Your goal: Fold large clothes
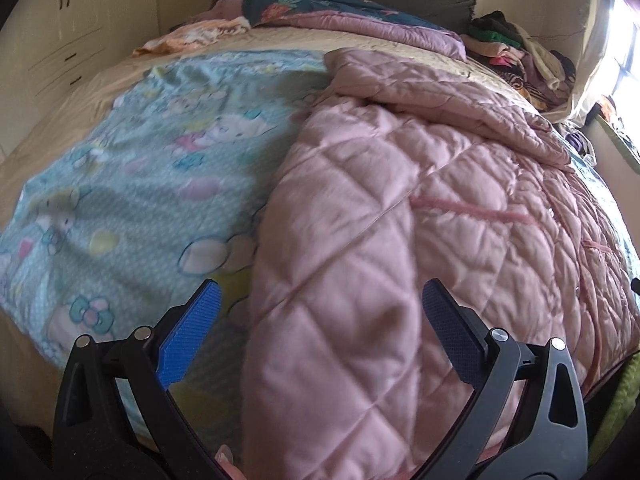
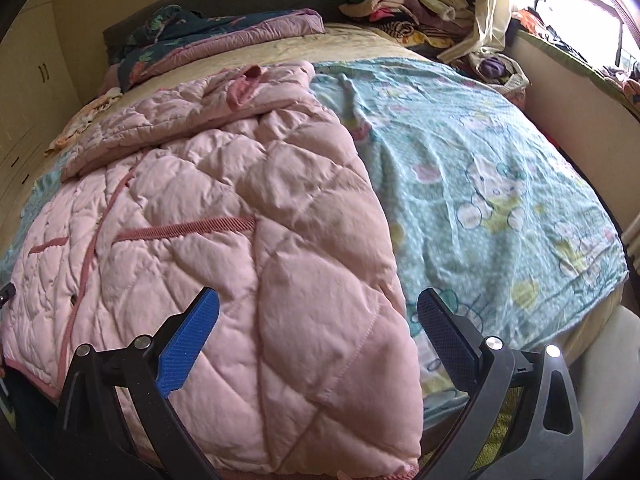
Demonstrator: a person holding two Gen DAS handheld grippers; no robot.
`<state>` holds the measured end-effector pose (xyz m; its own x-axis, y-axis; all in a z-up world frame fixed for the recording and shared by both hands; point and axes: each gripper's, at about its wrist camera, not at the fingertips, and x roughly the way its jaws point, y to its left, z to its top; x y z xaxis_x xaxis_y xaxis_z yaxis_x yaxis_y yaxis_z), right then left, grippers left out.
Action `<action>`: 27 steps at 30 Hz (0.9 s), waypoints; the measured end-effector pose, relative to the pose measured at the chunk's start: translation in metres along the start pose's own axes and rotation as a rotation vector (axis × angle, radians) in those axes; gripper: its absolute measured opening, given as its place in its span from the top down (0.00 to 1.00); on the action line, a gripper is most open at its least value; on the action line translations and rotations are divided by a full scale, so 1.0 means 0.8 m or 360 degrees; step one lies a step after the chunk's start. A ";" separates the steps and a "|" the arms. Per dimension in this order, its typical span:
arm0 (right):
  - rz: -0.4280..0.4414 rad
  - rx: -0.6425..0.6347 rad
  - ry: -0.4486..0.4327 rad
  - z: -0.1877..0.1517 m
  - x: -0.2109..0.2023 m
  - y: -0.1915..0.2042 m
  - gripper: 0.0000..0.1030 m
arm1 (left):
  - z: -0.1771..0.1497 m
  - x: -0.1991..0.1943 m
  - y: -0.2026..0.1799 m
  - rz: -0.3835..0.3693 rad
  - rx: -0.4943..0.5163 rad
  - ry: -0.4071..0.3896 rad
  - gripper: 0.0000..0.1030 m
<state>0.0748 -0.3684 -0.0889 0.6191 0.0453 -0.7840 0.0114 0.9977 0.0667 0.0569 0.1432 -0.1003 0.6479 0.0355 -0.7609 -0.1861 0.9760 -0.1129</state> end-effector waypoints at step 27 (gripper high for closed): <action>0.0180 -0.0065 0.0119 -0.029 -0.009 0.000 0.62 | -0.045 0.002 0.022 -0.0083 -0.0047 0.0115 0.09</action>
<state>0.0523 -0.3675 -0.0973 0.5544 0.1595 -0.8168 -0.0881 0.9872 0.1330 0.0285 0.1526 -0.1264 0.6023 -0.0320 -0.7976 -0.1757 0.9694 -0.1716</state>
